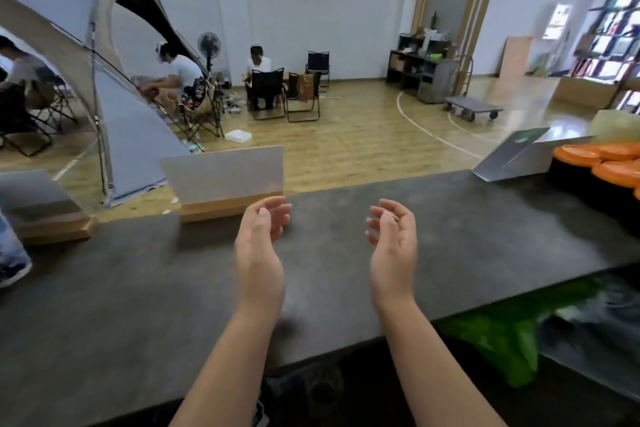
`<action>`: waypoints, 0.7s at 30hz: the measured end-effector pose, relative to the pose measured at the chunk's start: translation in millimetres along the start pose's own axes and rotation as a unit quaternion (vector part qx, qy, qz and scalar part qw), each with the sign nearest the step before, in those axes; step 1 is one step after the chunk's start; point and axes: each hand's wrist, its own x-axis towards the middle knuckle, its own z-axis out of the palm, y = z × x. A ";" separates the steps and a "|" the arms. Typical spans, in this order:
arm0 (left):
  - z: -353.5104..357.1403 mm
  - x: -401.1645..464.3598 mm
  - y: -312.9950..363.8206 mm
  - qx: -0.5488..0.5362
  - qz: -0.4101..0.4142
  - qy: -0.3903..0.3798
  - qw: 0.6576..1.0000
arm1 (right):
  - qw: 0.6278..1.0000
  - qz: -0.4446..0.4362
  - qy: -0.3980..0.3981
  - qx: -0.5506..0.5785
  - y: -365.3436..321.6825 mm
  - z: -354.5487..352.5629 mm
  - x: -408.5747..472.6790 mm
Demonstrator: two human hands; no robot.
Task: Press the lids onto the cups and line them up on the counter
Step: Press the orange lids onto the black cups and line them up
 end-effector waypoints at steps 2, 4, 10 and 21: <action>45.7 -2.2 -11.6 -0.010 -0.019 -0.044 0.999 | 0.999 -0.009 0.048 -0.022 -5.3 -41.0 30.1; 92.6 -5.7 -22.8 -0.019 -0.038 -0.092 0.995 | 0.995 -0.016 0.092 -0.041 -10.7 -83.7 58.8; 240.0 -15.6 -63.7 -0.027 -0.112 -0.218 0.969 | 0.968 -0.046 0.233 -0.083 -28.3 -210.3 141.7; 479.5 -71.2 -131.9 0.016 -0.290 -0.411 0.864 | 0.910 0.025 0.359 -0.204 -37.4 -398.3 272.7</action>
